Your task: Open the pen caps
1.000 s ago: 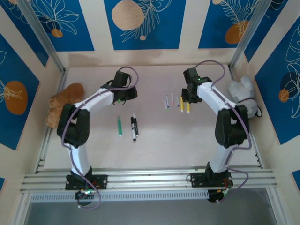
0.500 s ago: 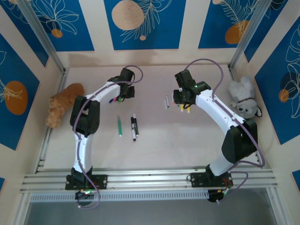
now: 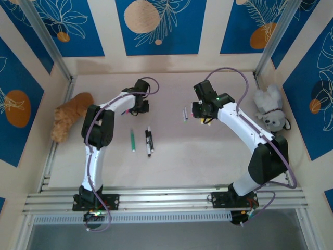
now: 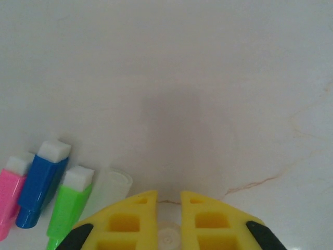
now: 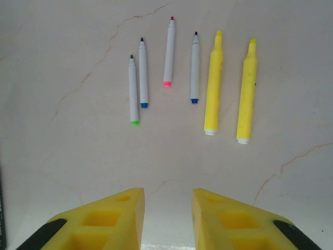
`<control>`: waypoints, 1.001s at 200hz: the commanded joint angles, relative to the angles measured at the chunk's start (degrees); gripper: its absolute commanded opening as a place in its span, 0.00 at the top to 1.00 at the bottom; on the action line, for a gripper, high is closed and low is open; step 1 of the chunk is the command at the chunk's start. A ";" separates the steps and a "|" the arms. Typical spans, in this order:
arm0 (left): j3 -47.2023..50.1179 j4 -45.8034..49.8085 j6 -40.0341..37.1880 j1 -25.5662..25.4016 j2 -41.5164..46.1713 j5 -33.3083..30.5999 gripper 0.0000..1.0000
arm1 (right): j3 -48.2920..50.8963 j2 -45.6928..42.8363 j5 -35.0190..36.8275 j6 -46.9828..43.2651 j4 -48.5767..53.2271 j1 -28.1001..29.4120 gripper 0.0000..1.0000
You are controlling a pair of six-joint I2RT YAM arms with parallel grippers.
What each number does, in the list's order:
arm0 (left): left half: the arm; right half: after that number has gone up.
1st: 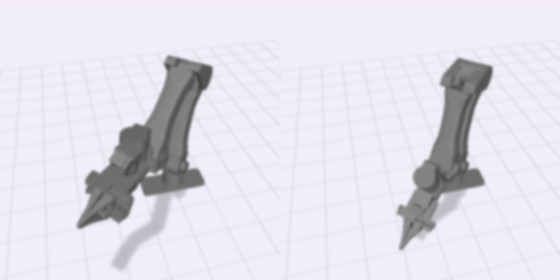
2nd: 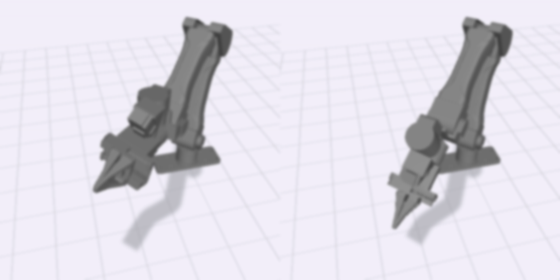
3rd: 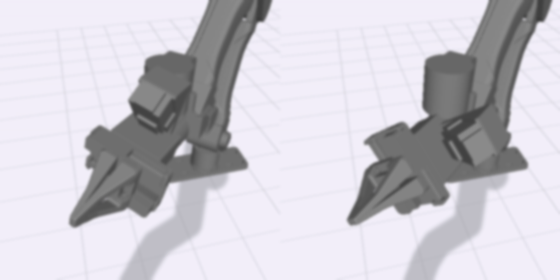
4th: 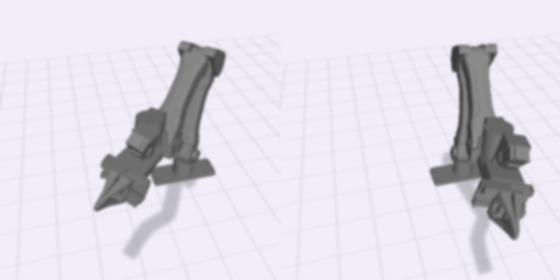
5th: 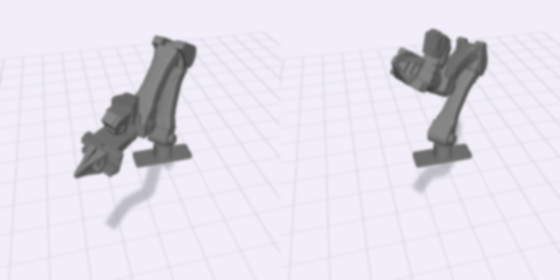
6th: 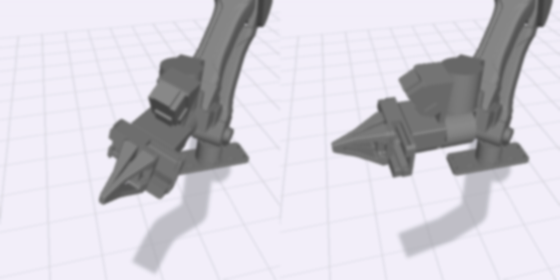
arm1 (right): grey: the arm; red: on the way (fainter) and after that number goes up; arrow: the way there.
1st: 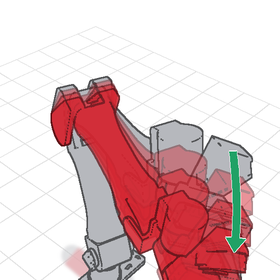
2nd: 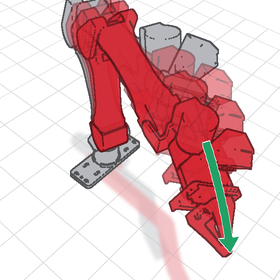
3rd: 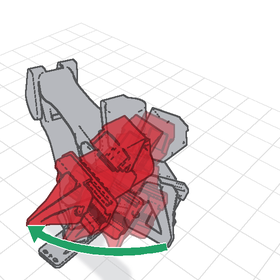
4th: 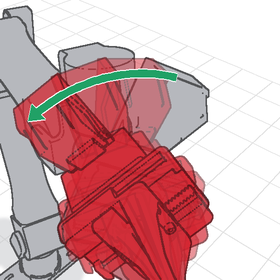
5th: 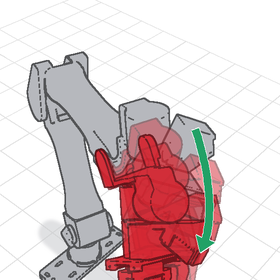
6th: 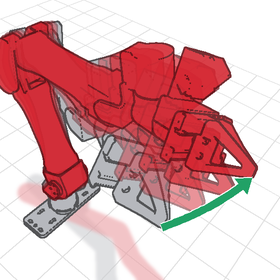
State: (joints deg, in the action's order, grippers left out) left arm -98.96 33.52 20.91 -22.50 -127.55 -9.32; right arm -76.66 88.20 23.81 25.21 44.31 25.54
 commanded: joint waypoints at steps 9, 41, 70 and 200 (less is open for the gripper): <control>-1.62 1.39 0.23 0.53 -0.57 -0.43 0.83 | 1.38 -2.11 -0.73 1.12 -0.44 0.81 0.69; -1.69 1.73 0.22 0.53 0.23 -0.40 0.79 | 2.34 -2.64 -0.99 1.34 -0.61 1.59 0.69; -1.91 1.64 0.19 0.44 0.79 0.14 0.77 | 3.55 -3.37 -1.71 1.76 -1.26 2.01 0.69; 9.81 -7.85 5.34 0.18 22.22 5.20 0.63 | 10.13 -4.50 -8.07 5.49 -6.87 11.19 0.67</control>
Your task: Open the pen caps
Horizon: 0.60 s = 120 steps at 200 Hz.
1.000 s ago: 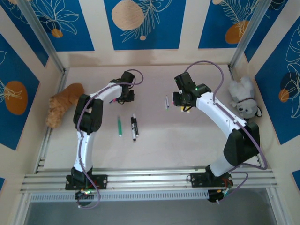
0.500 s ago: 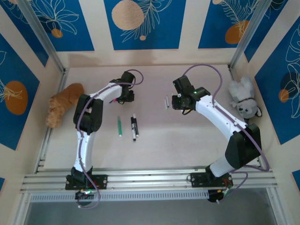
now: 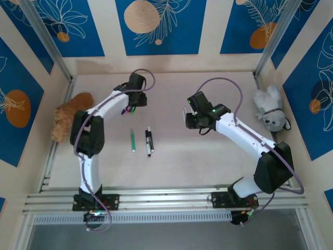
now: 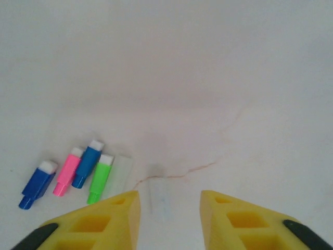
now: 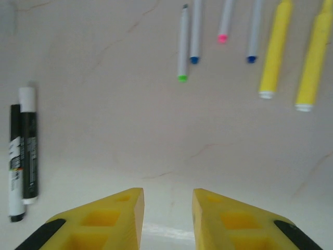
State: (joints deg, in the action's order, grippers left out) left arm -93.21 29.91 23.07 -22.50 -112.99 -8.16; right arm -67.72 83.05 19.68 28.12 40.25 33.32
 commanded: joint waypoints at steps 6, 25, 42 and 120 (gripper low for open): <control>6.03 -5.24 4.02 0.18 9.51 4.83 0.62 | 1.04 1.60 -4.09 2.92 -3.24 4.47 0.66; 12.79 -8.10 6.69 0.08 14.90 7.22 0.59 | 0.02 5.19 -6.43 3.58 -4.79 7.23 0.62; 18.88 -9.66 8.48 0.09 19.52 10.35 0.53 | -0.64 7.85 -8.96 4.23 -6.81 8.89 0.59; 39.62 -13.78 11.97 0.09 38.87 15.62 0.38 | -9.39 22.08 -13.88 5.90 -8.52 14.10 0.63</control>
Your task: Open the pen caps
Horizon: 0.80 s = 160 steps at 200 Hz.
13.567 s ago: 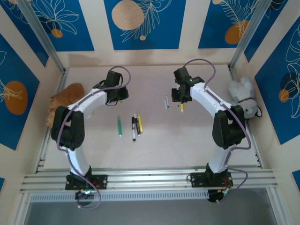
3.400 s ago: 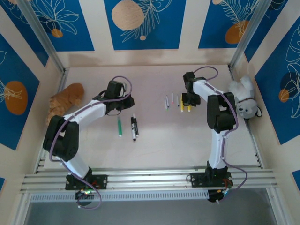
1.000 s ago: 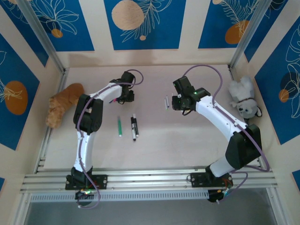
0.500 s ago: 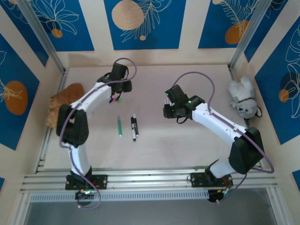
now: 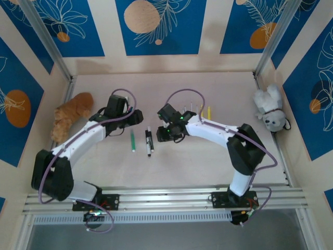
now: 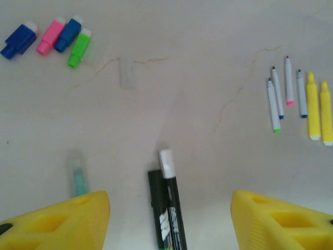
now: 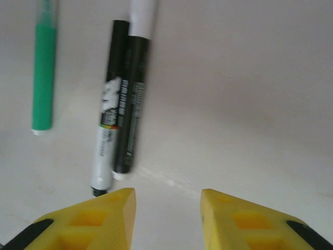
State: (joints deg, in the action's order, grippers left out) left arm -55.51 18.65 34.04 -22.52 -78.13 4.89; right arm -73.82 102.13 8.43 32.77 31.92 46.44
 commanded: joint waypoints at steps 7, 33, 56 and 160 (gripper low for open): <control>2.19 -2.39 0.82 0.11 4.50 2.67 0.38 | -4.19 4.23 -2.88 1.27 -0.03 1.28 0.63; 2.66 -2.06 0.57 0.07 4.50 3.44 0.38 | -7.33 7.63 -3.15 1.07 0.89 2.14 0.64; 3.24 -3.70 1.39 0.11 3.43 5.54 0.38 | -9.93 10.22 -2.74 0.63 2.38 2.85 0.66; 4.00 -6.60 2.48 0.26 1.16 7.96 0.39 | -14.12 15.50 -3.59 -1.30 4.97 3.21 0.65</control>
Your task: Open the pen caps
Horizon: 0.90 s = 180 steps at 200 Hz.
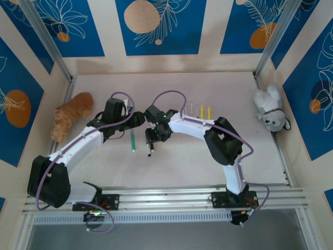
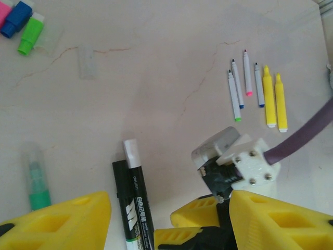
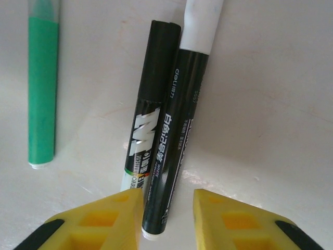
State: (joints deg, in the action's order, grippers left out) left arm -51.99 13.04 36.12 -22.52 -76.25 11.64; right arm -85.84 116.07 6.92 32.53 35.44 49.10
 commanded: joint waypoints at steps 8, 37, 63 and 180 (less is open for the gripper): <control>0.40 -1.06 0.35 0.35 -0.88 1.19 0.39 | -2.51 1.94 -2.24 -1.11 1.71 0.64 0.65; 0.63 -1.67 0.42 0.38 -1.36 1.57 0.39 | -3.14 2.99 -2.44 -1.24 1.77 1.12 0.64; 1.43 -2.46 0.67 0.37 -1.84 1.80 0.40 | -3.61 4.27 -1.77 -1.16 2.26 1.58 0.64; 2.75 -3.84 0.73 0.64 -2.74 1.50 0.40 | -9.34 10.86 4.06 -1.03 9.68 2.88 0.67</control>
State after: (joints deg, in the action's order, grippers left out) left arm -48.99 12.80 36.80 -21.52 -78.61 10.90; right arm -93.45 123.96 10.35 31.64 42.13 50.63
